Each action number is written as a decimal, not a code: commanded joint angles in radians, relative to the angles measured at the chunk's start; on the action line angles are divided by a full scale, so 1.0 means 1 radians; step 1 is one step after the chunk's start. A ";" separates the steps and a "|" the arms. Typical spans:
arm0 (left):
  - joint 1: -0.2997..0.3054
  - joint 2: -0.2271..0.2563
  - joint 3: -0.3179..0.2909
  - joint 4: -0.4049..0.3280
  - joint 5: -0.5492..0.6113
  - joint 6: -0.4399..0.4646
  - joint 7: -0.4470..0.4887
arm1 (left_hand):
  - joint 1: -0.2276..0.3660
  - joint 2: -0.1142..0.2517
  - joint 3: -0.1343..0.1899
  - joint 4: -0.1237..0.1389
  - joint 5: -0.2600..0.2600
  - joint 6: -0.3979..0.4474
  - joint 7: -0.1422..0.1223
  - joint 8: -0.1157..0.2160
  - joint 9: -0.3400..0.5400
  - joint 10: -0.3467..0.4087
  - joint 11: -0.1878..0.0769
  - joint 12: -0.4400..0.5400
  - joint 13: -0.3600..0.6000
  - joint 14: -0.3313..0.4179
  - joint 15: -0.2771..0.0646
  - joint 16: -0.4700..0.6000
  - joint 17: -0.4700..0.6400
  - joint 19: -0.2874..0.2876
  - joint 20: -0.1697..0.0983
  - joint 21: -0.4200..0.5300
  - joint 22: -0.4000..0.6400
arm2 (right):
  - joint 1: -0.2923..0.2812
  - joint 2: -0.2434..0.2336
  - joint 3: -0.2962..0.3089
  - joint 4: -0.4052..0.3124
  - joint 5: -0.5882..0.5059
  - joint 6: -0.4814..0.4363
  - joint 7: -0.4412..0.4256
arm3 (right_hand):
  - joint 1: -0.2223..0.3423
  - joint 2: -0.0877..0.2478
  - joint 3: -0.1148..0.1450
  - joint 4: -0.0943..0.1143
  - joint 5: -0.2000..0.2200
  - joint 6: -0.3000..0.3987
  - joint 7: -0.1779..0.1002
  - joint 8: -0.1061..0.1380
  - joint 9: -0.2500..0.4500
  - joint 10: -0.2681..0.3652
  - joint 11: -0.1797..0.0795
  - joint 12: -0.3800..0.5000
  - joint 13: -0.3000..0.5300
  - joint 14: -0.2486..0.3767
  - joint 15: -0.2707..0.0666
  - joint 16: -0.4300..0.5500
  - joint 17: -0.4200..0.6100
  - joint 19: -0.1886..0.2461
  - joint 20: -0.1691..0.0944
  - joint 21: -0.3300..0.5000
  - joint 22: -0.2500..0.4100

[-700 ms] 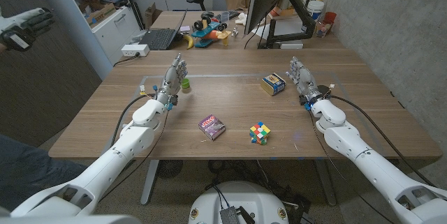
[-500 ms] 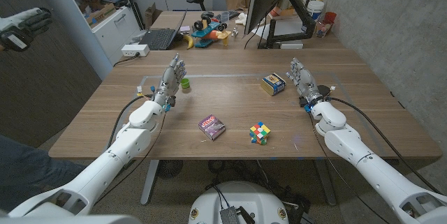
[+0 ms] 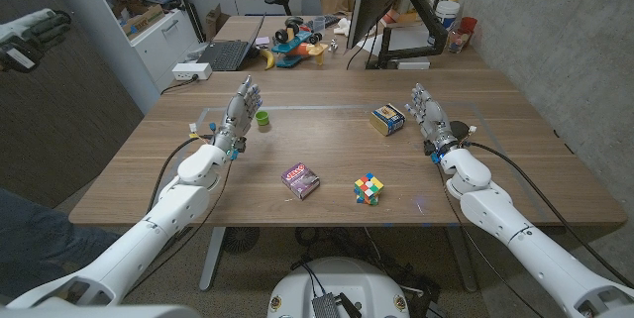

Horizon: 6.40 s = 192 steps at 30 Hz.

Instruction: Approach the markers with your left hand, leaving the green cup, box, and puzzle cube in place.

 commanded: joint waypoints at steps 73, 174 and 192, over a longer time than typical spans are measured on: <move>0.207 0.183 -0.127 -0.178 0.079 -0.071 0.030 | 0.051 0.019 0.015 -0.030 -0.001 0.016 0.015 0.004 0.004 0.007 0.005 0.005 0.001 0.011 0.013 0.007 0.000 -0.003 0.036 -0.004 0.003 | -0.047 0.001 0.010 -0.063 -0.056 0.030 -0.073 | 0.016 0.011 -0.002 -0.009 0.006 0.021 -0.003 0.007 0.005 0.030 -0.010 0.002 0.004 0.022 -0.007 -0.003 0.001 0.007 0.003 0.004 0.003; 0.576 0.248 -0.488 -0.387 0.268 -0.057 0.063 | 0.100 0.029 0.022 -0.066 -0.015 0.053 0.007 0.008 0.005 0.036 0.005 0.009 0.002 0.037 0.010 0.008 0.001 0.013 0.044 -0.004 0.004 | -0.077 0.016 0.020 -0.069 -0.063 0.059 -0.100 | 0.041 0.042 0.005 -0.021 0.004 0.043 -0.015 0.008 0.006 0.046 -0.013 -0.003 0.005 0.036 -0.008 -0.008 0.001 -0.004 0.006 0.002 0.004; 0.632 0.211 -0.551 -0.422 0.305 -0.041 0.048 | 0.105 0.031 0.022 -0.070 -0.016 0.056 0.004 0.007 0.005 0.035 0.005 0.007 0.002 0.037 0.007 0.007 0.001 0.013 0.049 -0.005 0.005 | -0.083 0.018 0.022 -0.065 -0.053 0.064 -0.091 | 0.049 0.046 0.007 -0.025 0.002 0.044 -0.017 0.007 0.006 0.046 -0.013 -0.004 0.005 0.036 -0.007 -0.009 0.001 -0.004 0.006 0.003 0.004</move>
